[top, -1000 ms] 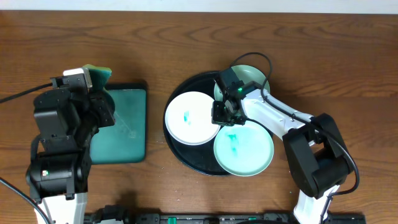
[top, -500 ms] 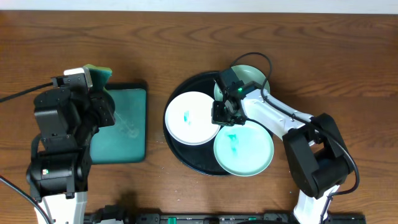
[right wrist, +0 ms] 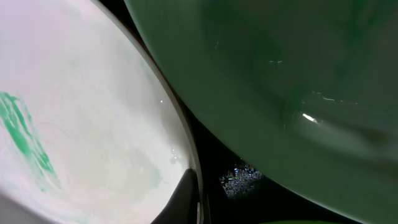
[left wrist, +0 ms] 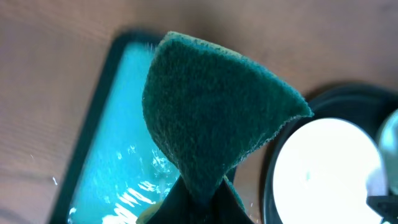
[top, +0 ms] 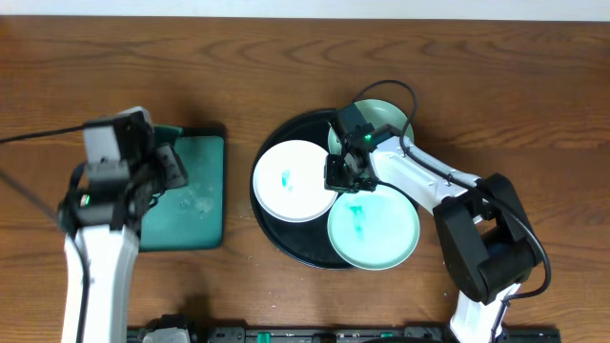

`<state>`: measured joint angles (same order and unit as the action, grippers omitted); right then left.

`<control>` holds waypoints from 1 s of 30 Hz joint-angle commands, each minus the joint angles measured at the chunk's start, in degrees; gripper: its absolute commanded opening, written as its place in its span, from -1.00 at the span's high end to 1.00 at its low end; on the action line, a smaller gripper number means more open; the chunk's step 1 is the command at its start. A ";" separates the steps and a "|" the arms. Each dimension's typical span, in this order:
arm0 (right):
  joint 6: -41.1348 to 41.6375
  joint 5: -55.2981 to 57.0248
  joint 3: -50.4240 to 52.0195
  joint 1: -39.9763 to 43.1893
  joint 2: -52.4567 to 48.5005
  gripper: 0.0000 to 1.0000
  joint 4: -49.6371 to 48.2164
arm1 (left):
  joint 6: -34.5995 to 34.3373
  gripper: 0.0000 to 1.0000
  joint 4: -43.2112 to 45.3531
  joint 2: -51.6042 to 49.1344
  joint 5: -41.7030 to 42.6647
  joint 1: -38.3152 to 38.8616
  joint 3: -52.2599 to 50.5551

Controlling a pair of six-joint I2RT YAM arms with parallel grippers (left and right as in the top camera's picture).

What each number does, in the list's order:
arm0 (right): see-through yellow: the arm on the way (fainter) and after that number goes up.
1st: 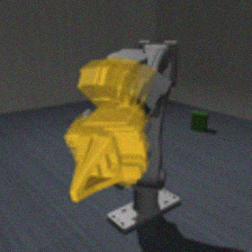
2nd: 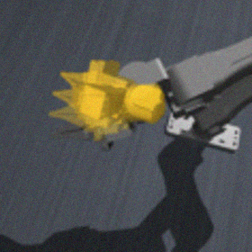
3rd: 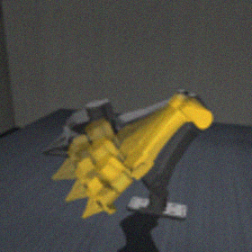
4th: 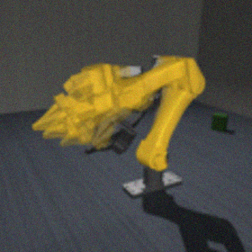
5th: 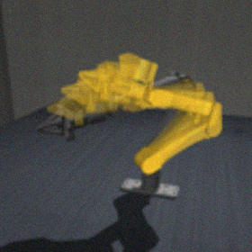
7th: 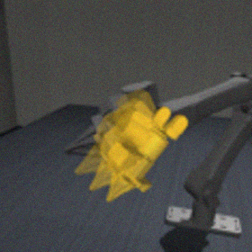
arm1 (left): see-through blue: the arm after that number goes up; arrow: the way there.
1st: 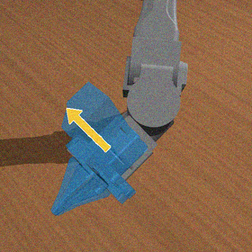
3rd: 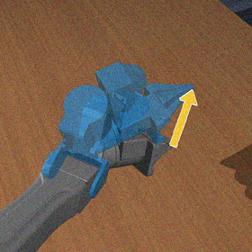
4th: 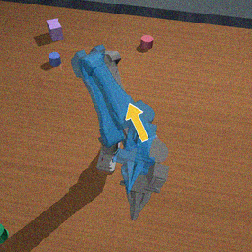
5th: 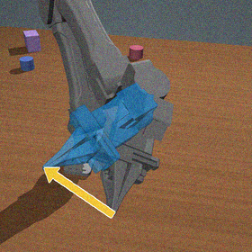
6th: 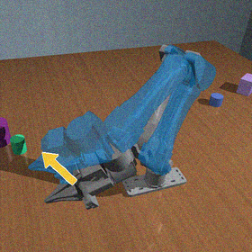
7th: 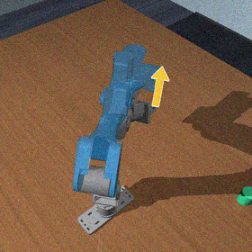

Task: Clean dirty plates on tray and stack at the side
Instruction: 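Lift the sponge with the left gripper and carry it toward the white plate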

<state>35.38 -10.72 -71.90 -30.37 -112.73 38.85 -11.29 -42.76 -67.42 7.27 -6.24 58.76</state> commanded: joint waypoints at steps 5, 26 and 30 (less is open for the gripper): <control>-0.72 0.50 1.42 -0.50 -2.40 0.98 1.57 | -7.10 0.86 -4.85 -12.59 2.60 -0.24 1.22; -0.70 0.13 1.42 -3.13 -2.40 0.98 -0.33 | -7.21 0.86 -13.60 -17.66 6.16 -0.22 3.78; 1.44 0.13 1.42 -3.30 -2.40 0.98 -1.09 | -6.36 0.86 -13.55 -17.66 10.27 0.57 3.78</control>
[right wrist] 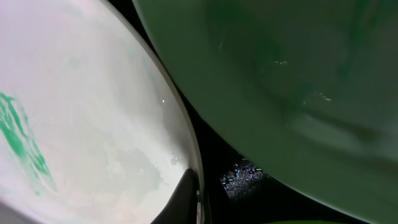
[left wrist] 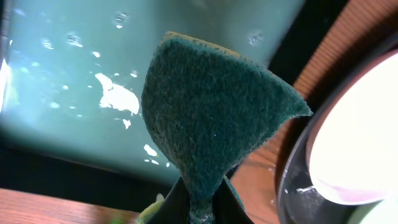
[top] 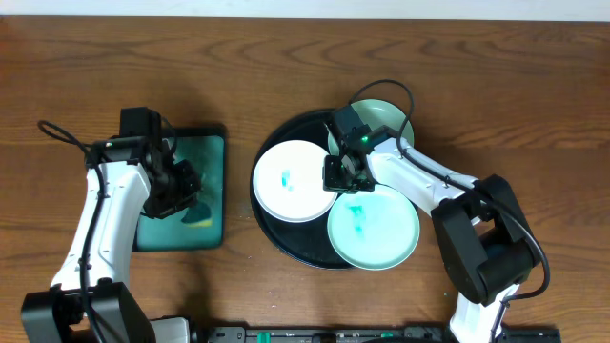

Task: Clean dirty plates on tray and stack at the side
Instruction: 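Lift the sponge with the left gripper and carry it toward the white plate, then scrub the white plate with the sponge while the right gripper holds it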

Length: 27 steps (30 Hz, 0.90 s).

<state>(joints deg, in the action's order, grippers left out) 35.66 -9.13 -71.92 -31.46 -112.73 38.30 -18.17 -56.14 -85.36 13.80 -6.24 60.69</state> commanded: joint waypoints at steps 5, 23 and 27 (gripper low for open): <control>2.12 -1.75 1.44 -2.97 -2.40 0.98 -2.16 | 2.34 0.86 0.07 0.28 4.70 4.76 1.86; 1.99 -1.73 1.44 -5.35 -2.40 0.97 -2.73 | -5.09 0.85 14.84 -7.82 0.68 24.70 1.86; 1.97 -1.88 1.44 -5.35 -2.40 0.97 -2.49 | -5.27 0.86 18.45 -16.17 -1.51 24.70 1.86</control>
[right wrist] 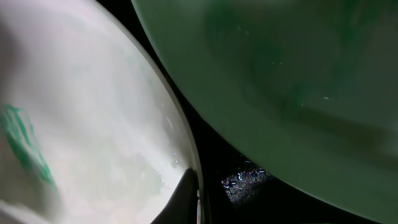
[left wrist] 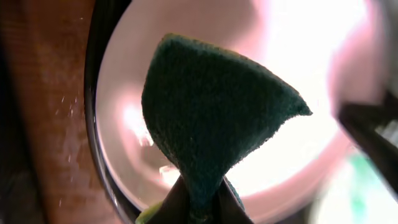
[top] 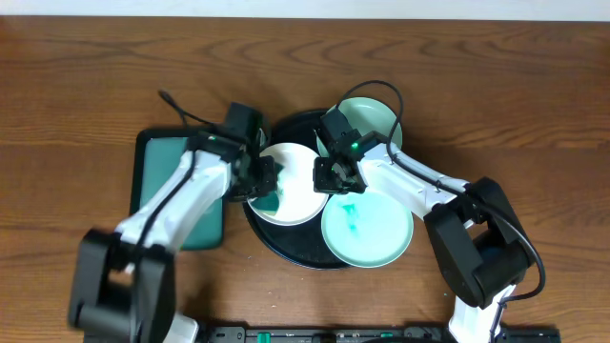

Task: Clean dirty plates on tray and stack at the side
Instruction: 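Scrub the white plate with the sponge while the right gripper holds it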

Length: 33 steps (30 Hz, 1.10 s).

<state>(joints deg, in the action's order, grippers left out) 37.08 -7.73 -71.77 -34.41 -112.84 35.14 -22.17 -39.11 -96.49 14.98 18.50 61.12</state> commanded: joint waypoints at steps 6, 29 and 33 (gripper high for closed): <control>0.24 -3.28 1.29 -2.40 -2.29 0.97 1.73 | -1.55 0.86 4.87 -12.35 -0.52 -0.09 1.42; -0.04 -3.32 1.29 -2.45 -2.29 0.97 3.63 | -1.53 0.86 15.30 -14.51 16.15 0.04 1.42; -0.04 -3.28 1.29 -2.43 -2.29 0.97 5.11 | -1.53 0.86 13.09 -14.51 -3.30 0.07 1.42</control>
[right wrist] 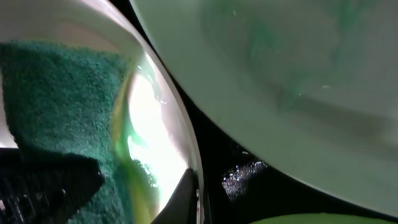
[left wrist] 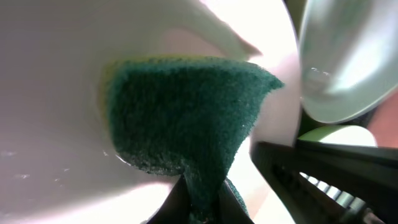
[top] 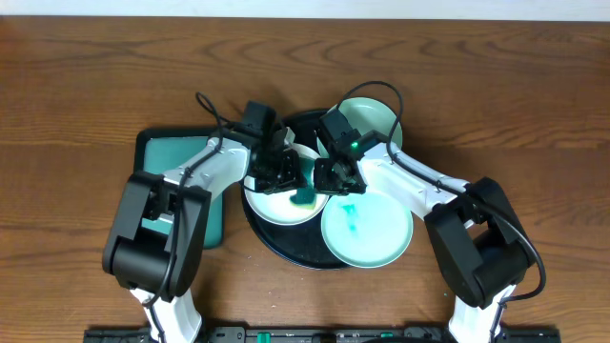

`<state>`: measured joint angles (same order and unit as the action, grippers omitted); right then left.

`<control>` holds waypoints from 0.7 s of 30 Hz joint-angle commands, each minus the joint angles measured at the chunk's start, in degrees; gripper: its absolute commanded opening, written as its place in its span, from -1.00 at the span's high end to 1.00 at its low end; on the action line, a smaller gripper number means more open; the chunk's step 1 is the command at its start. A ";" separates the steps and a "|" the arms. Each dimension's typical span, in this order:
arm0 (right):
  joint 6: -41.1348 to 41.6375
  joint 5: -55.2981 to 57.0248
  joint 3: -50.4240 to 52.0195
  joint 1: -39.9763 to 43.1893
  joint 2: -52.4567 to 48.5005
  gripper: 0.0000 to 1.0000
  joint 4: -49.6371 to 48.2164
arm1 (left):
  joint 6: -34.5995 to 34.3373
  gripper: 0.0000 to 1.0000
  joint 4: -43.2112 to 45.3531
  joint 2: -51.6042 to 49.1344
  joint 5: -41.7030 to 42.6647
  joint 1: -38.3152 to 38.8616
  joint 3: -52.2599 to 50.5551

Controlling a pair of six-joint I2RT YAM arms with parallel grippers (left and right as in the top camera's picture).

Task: Clean dirty plates on tray and stack at the side
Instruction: 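Scrub the white plate with the sponge while the right gripper holds it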

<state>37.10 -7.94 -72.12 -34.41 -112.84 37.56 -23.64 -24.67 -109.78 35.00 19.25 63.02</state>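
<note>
A white plate [top: 276,195] lies on the left of the round black tray [top: 286,248]. My left gripper [top: 286,173] is shut on a dark green sponge [top: 303,196], which is pressed flat on the plate's right part; the sponge [left wrist: 180,118] spreads over the white plate [left wrist: 56,93]. My right gripper [top: 331,177] is shut on the white plate's right rim [right wrist: 177,124], with the sponge [right wrist: 56,106] just beside it. A mint plate [top: 367,229] with a green smear lies front right. A pale green plate [top: 376,116] lies at the back.
A teal rectangular tray [top: 191,205] sits on the wooden table left of the black tray. Both arms cross over the black tray's middle, their cables looping above it. The pale green plate [right wrist: 280,62] hangs close over my right gripper [right wrist: 196,190].
The sponge was held over the left part of the white plate. Now it is flattened on the plate's right part, next to the right gripper, covering the green smear. The right gripper has not moved.
The left gripper held the sponge above the teal tray, then low over its wet surface. Later it was over the white plate, and now the sponge is pressed on that plate. The right gripper stayed shut on the white plate's rim throughout.
</note>
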 commanded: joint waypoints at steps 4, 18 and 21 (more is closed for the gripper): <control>-0.07 -3.04 1.64 -2.43 -2.29 0.97 4.04 | -0.11 0.85 -6.84 -1.20 -39.74 -0.68 -0.11; -0.07 -3.02 1.64 -2.43 -2.29 0.97 3.80 | -6.78 0.85 -19.89 -1.20 -47.39 -0.68 0.79; -0.04 -3.02 1.64 -2.43 -2.29 0.97 3.74 | 0.17 0.86 -20.50 -1.20 -32.61 -0.63 0.76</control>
<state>37.10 -9.78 -72.42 -34.52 -112.84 39.33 -28.23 -42.33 -107.46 -0.95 20.80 67.46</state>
